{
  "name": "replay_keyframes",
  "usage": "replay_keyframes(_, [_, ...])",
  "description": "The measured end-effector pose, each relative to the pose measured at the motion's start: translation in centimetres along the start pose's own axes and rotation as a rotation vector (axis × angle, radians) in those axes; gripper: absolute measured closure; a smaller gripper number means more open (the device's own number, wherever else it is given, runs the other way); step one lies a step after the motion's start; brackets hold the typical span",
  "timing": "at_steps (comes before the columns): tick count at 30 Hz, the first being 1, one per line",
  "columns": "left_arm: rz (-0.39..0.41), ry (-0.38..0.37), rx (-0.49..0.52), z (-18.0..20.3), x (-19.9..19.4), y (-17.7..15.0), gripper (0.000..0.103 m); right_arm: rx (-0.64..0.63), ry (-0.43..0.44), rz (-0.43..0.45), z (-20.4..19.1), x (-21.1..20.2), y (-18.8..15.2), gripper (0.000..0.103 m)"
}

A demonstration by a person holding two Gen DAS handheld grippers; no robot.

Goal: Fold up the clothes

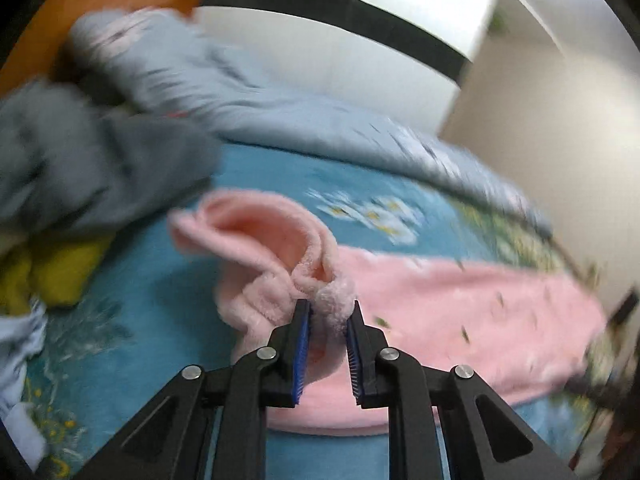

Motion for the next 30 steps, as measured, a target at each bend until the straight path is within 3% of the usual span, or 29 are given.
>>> replay_keyframes(2, [-0.01, 0.003, 0.007, 0.7, 0.2, -0.1, 0.087, -0.004, 0.001, -0.003, -0.1, 0.0, -0.1, 0.089])
replay_keyframes(4, [0.006, 0.022, -0.056, -0.3, -0.4, 0.3, 0.088, -0.008, 0.001, -0.003, -0.1, -0.1, -0.2, 0.089])
replay_keyframes(7, [0.038, 0.137, -0.17, -4.0, -0.4, 1.0, 0.088, -0.007, 0.0, 0.004, 0.3, -0.5, -0.3, 0.089])
replay_keyframes(10, [0.003, 0.25, -0.294, -9.7, -0.7, -0.2, 0.088, 0.017, 0.003, 0.007, 0.9, -0.5, -0.4, 0.089])
replay_keyframes(13, [-0.053, 0.222, -0.422, -13.6, -1.0, -2.3, 0.088, 0.037, 0.015, -0.003, 1.1, 0.1, -0.5, 0.089])
replay_keyframes(21, [-0.104, 0.216, -0.432, -13.9, -0.4, -3.3, 0.085, 0.009, 0.036, 0.006, 0.2, 0.2, -0.1, 0.089])
replay_keyframes(23, [-0.112, 0.212, -0.441, -13.9, -0.2, -3.6, 0.079, 0.01, 0.035, 0.017, 0.4, -0.2, -0.1, 0.089])
replay_keyframes(25, [-0.119, 0.211, -0.463, -14.3, -0.2, -3.9, 0.067, 0.015, 0.033, 0.03, 0.7, -0.6, 0.0, 0.089])
replay_keyframes(28, [-0.125, 0.193, -0.504, -15.0, -0.4, -4.3, 0.063, 0.051, 0.031, 0.084, 2.3, -2.3, 0.5, 0.089])
replay_keyframes(29, [-0.128, 0.192, -0.507, -15.1, -0.3, -4.4, 0.063, 0.07, 0.03, 0.11, 3.2, -3.1, 0.8, 0.083])
replay_keyframes(30, [-0.13, 0.197, -0.5, -15.0, -0.3, -4.4, 0.063, 0.089, 0.028, 0.137, 4.2, -4.0, 1.0, 0.067])
Point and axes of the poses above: each gripper's, at about its wrist camera, not at the fingertips, and x roughly the way its jaws point, z to its right, y to its top, the point moved 4 cm from there along x, roughly the way its jaws point, and after that the axes turned 8 degrees about y, right-handed, at the moved point
